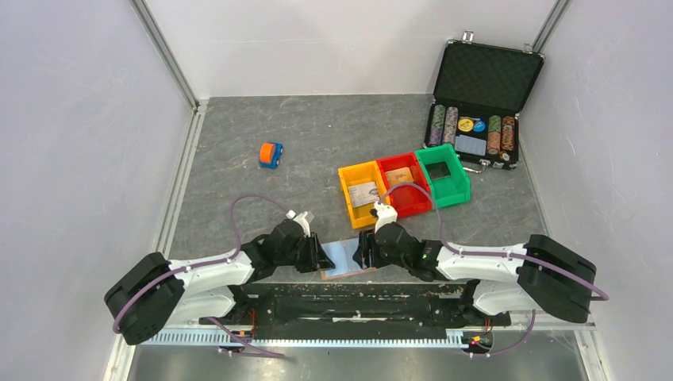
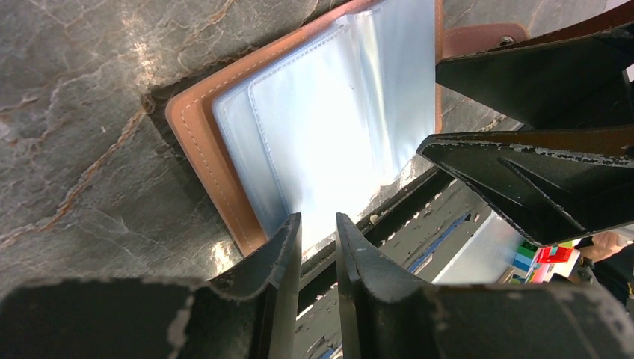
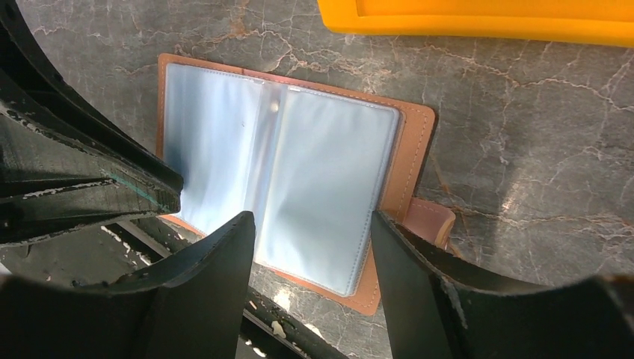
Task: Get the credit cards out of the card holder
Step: Remove the credit card from the card holder.
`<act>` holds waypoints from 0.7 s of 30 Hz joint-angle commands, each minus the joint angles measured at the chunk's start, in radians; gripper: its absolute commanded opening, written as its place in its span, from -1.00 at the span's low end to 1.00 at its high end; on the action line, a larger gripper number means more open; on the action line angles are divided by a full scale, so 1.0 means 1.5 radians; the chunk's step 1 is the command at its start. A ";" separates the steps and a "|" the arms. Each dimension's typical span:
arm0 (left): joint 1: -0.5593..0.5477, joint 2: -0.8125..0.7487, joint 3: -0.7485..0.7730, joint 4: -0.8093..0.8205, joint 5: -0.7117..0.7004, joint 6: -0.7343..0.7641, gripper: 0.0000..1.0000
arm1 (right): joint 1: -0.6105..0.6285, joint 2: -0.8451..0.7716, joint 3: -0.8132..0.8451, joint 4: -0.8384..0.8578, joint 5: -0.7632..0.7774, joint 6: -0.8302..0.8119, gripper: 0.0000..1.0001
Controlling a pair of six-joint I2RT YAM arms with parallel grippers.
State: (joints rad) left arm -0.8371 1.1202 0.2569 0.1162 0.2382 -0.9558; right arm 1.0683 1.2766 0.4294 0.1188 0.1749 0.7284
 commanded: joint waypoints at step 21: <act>0.001 0.026 -0.010 0.043 0.002 0.043 -0.38 | -0.008 -0.010 -0.041 0.183 -0.107 0.053 0.11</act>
State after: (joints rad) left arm -0.8371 1.1492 0.2520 0.1673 0.2440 -0.9558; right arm 1.0515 1.2842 0.3729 0.2741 0.0734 0.7815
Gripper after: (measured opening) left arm 0.305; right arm 0.562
